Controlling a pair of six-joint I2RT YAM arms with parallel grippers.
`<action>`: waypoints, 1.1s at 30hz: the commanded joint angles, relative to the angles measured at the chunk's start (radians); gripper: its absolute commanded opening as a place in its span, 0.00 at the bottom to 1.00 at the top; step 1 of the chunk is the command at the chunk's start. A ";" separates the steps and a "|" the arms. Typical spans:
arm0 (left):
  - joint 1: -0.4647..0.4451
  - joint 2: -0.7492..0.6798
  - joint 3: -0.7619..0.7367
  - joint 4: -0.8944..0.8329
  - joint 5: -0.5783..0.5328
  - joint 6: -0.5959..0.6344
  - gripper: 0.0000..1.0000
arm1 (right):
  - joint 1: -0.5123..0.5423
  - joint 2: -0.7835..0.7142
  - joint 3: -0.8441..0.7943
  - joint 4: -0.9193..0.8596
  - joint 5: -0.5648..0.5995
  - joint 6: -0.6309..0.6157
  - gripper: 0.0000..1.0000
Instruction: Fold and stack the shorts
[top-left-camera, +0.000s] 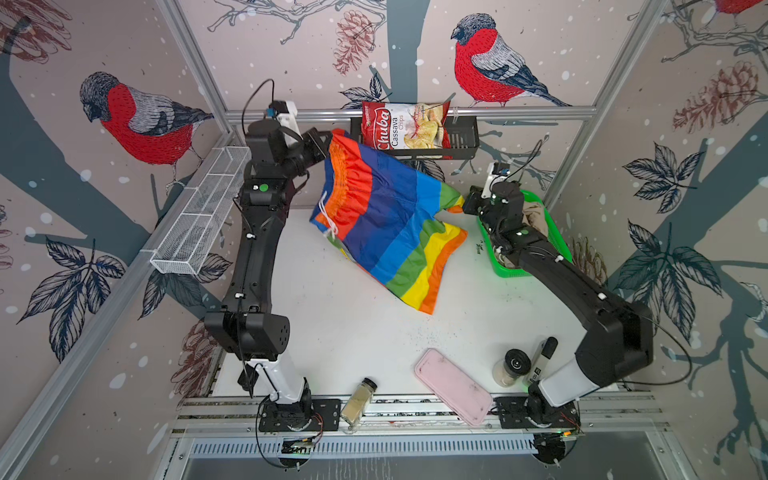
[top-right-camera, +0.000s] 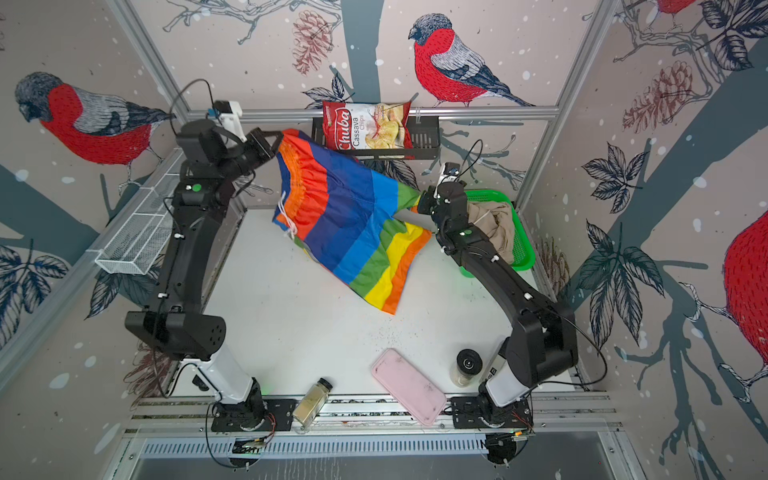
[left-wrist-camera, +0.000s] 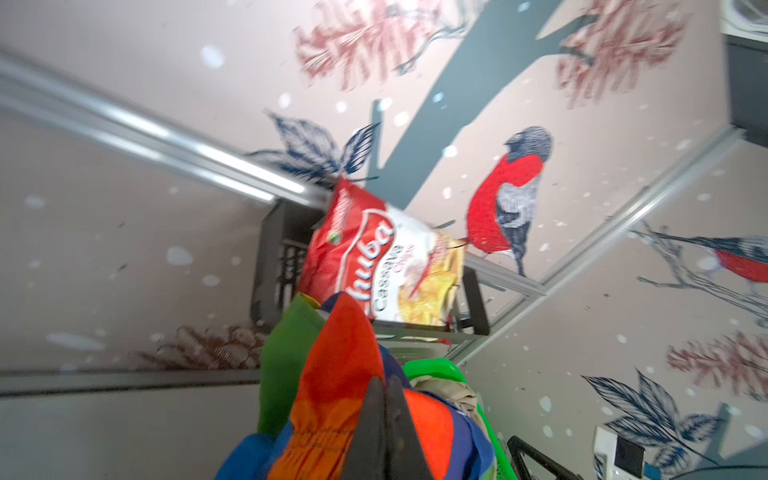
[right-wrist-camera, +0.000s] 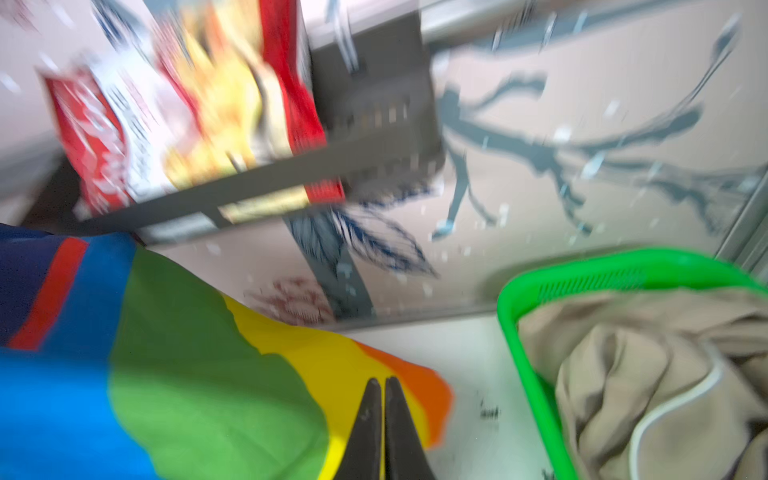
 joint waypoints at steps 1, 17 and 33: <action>-0.019 0.019 0.126 -0.064 0.118 0.021 0.00 | 0.009 -0.085 -0.029 0.104 0.058 -0.036 0.07; -0.050 -0.399 -0.613 0.249 0.409 0.006 0.00 | 0.072 -0.197 -0.424 0.105 -0.123 0.067 0.72; -0.082 -0.361 -0.631 0.255 0.505 0.090 0.00 | 0.216 0.031 -0.272 0.119 -0.689 0.116 0.99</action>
